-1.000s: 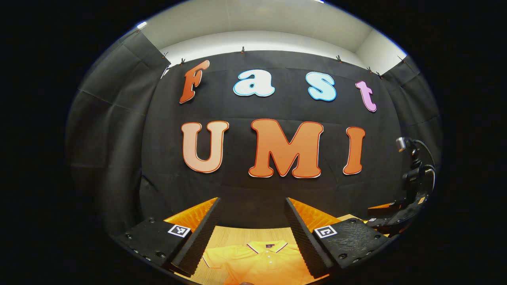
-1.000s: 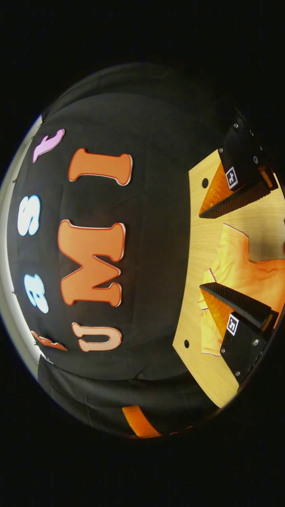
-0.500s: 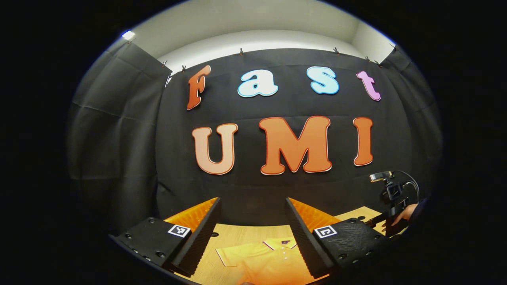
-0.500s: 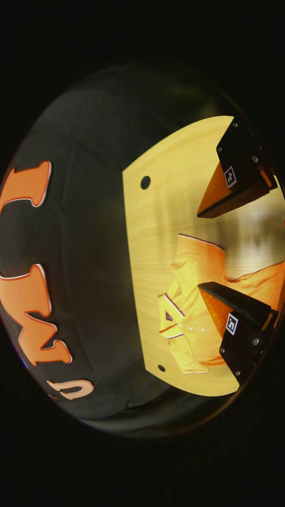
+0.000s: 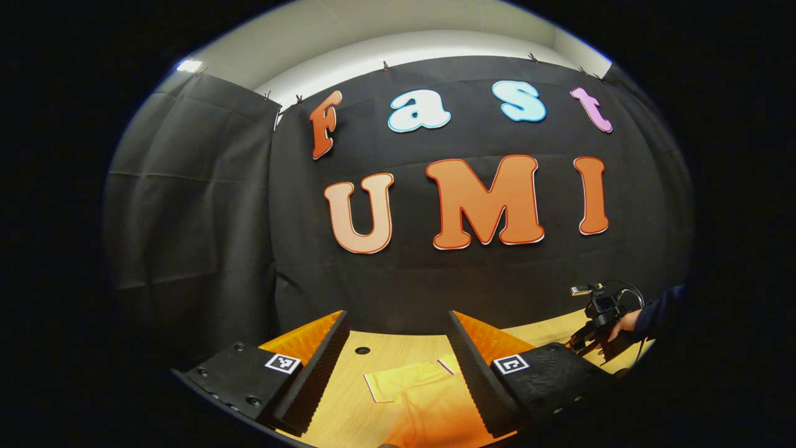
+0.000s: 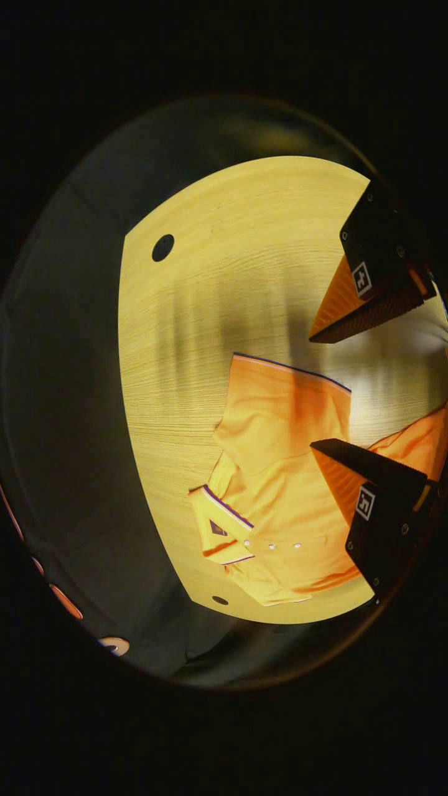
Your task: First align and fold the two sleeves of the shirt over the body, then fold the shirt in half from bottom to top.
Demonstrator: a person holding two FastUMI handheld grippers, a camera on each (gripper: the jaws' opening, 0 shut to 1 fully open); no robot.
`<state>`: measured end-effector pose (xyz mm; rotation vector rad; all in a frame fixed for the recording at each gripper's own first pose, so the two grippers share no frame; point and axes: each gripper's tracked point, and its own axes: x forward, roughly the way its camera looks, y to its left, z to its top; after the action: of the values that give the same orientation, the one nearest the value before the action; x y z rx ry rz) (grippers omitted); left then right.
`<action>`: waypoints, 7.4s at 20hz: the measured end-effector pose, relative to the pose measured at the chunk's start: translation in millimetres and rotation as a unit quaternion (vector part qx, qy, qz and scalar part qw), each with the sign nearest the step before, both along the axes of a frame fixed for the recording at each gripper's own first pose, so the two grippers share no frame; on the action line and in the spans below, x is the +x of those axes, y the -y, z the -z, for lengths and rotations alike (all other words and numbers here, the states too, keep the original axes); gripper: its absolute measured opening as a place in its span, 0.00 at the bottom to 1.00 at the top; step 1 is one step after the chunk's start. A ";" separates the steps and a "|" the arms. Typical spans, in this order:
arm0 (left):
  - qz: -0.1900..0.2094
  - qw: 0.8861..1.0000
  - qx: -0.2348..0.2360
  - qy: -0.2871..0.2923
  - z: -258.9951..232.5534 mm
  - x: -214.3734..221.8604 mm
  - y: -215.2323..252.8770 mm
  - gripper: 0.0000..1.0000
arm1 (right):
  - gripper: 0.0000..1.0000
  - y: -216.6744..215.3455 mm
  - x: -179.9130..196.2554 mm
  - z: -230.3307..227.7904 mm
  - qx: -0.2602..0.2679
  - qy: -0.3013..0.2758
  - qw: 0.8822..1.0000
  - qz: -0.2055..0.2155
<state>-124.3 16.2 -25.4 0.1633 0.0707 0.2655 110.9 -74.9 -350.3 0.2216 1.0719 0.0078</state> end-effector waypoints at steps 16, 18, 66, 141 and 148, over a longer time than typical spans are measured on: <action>-0.052 0.997 -0.026 -0.052 34.7 -15.4 -19.4 0.96 | 0.63 -14.5 30.5 51.6 -0.055 -0.095 0.994 -0.016; -0.049 0.997 -0.030 -0.049 32.8 -16.4 -20.1 0.97 | 0.30 -18.7 30.5 54.0 -0.049 -0.089 0.995 -0.020; -0.038 0.850 -0.270 -0.451 313.6 140.9 -177.7 0.98 | 0.97 -56.1 -93.2 -202.3 0.006 0.248 0.966 0.067; 0.070 0.942 -0.085 -0.318 243.5 -148.0 -42.3 0.98 | 0.98 -86.5 -303.3 -26.2 -0.002 0.235 0.963 -0.135; 0.062 0.873 -0.125 -0.468 332.0 -181.7 -55.9 0.99 | 0.99 -92.6 -335.3 36.8 -0.002 0.134 0.981 -0.138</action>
<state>-306.0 72.1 -357.4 0.0246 1.0572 0.0253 -224.4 17.8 -387.1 0.0633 0.8269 0.2788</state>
